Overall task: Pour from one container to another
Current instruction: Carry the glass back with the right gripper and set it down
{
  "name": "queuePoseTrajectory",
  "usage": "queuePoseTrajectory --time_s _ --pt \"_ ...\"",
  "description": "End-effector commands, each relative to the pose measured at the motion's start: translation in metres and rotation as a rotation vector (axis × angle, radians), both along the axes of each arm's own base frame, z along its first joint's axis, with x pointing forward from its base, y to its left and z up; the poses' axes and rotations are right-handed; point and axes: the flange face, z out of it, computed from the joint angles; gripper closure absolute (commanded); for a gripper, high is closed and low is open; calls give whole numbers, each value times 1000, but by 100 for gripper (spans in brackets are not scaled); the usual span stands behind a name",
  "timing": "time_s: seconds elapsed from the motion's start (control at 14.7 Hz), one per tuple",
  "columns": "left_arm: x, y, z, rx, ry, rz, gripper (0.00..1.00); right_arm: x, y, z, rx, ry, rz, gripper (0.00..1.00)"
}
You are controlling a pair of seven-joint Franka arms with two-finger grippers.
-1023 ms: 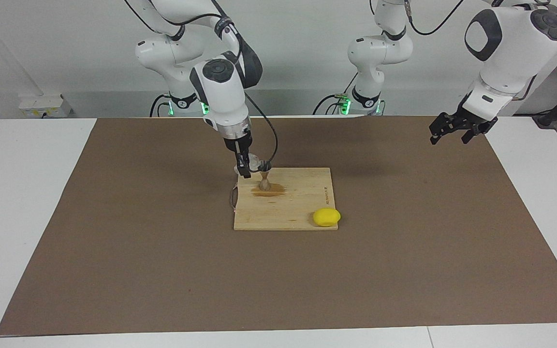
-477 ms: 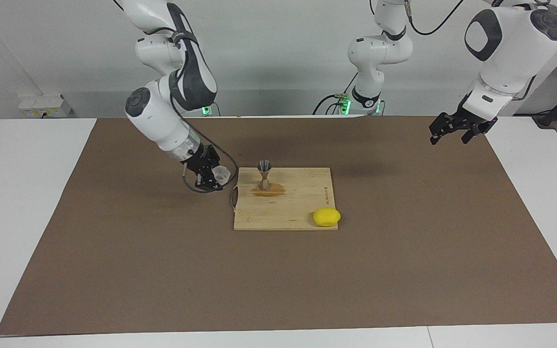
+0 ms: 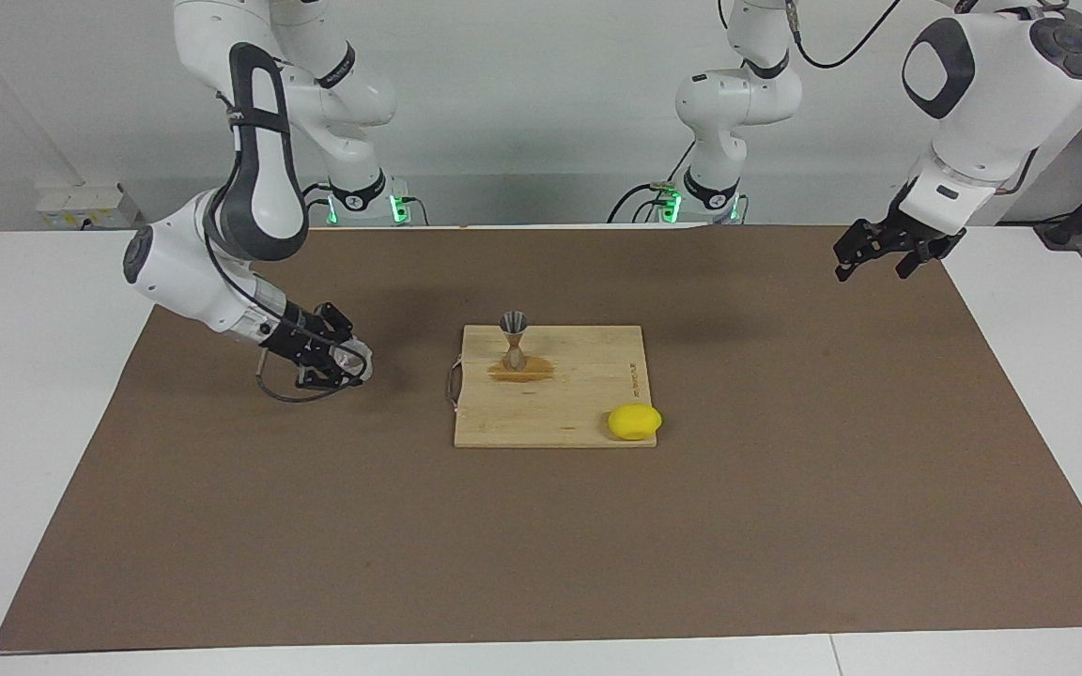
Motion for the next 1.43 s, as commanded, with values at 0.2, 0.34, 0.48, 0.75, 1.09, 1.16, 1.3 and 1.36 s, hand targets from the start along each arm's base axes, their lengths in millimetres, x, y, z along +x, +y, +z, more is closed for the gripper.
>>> queuePoseTrajectory --time_s 0.2,0.34,0.48,0.75,1.09,1.16,1.3,1.36 --pt "-8 -1 18 20 0 17 0 11 -44 -32 66 -8 4 100" --pt "-13 -1 22 20 3 17 0 11 -57 -42 74 -19 19 100" --pt "-13 0 22 20 3 20 0 12 -68 -54 82 -39 45 100" --pt "-12 1 22 20 -5 20 0 10 -86 -61 96 -47 13 100" --pt "-11 0 22 20 -5 29 0 2 -87 -65 69 -54 -3 6" --pt "-11 0 23 20 -5 32 0 0 -88 -67 61 -56 -8 4" --pt "-11 0 23 20 -5 34 0 -2 -90 -62 54 -63 -5 2" --pt "-11 1 23 20 -5 35 0 -4 -90 -59 45 -64 1 1"
